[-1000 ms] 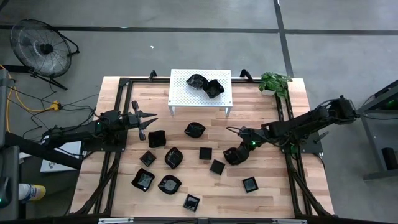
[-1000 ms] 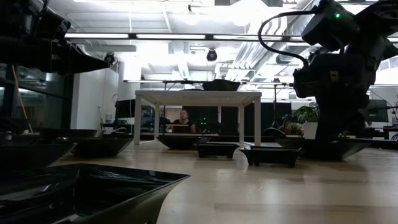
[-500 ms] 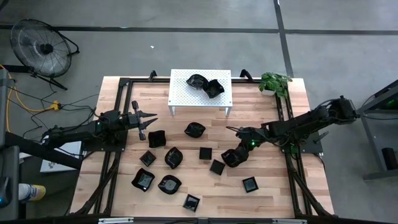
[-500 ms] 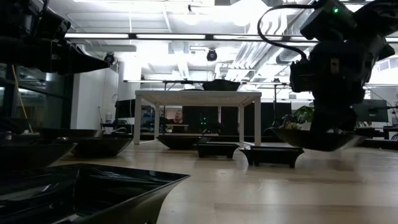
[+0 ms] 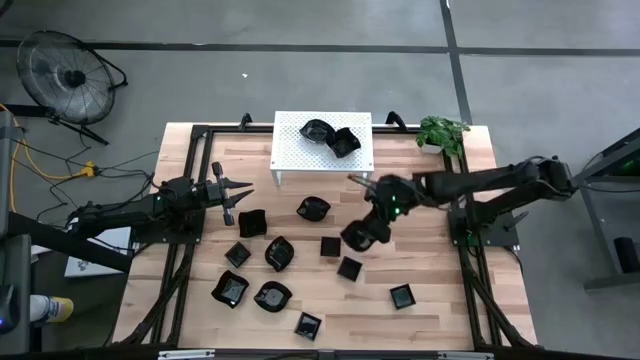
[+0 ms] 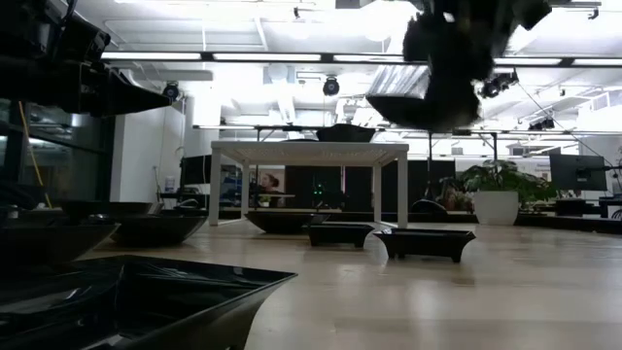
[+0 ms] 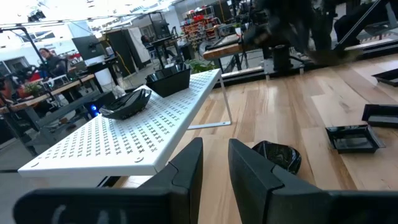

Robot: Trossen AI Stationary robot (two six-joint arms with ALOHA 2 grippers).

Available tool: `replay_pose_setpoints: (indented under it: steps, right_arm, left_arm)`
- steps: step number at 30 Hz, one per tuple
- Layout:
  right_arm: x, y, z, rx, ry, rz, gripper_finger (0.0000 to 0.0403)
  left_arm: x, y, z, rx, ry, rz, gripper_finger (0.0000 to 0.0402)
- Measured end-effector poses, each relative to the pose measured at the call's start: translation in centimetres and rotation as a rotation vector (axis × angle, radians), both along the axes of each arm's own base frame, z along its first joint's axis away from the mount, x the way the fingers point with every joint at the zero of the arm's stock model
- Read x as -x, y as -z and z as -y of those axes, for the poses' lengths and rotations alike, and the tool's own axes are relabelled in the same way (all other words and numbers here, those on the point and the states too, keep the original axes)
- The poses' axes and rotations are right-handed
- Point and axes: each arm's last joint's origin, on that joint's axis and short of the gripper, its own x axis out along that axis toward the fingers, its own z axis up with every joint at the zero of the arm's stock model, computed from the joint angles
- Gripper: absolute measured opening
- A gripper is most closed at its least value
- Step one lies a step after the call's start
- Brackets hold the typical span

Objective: Pick & Place Mini shaped plates
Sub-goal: Stack the black leaf-shaped plate on top of the black leaf-shaped plate on the shelf

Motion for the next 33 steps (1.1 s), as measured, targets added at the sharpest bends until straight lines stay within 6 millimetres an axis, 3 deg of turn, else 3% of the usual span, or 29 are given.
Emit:
replay_pose_setpoints:
  steps: [10, 17, 24, 33]
  right_arm:
    - [-0.3, -9.9, 4.1, 0.197, -0.024, 0.137, 0.0000]
    - [0.5, -14.4, 7.3, 0.347, 0.019, 0.266, 0.0000]
    - [-0.1, -15.8, 11.1, 0.464, 0.019, 0.335, 0.0000]
    - [-4.1, -14.8, 17.4, 0.481, -0.087, 0.350, 0.0000]
  left_arm:
    - [0.0, 0.0, 0.0, 0.000, 0.000, 0.000, 0.0074]
    - [0.0, 0.0, 0.0, 0.000, 0.000, 0.000, 0.0074]
    - [0.0, 0.0, 0.0, 0.000, 0.000, 0.000, 0.0074]
    - [0.0, 0.0, 0.0, 0.000, 0.000, 0.000, 0.0074]
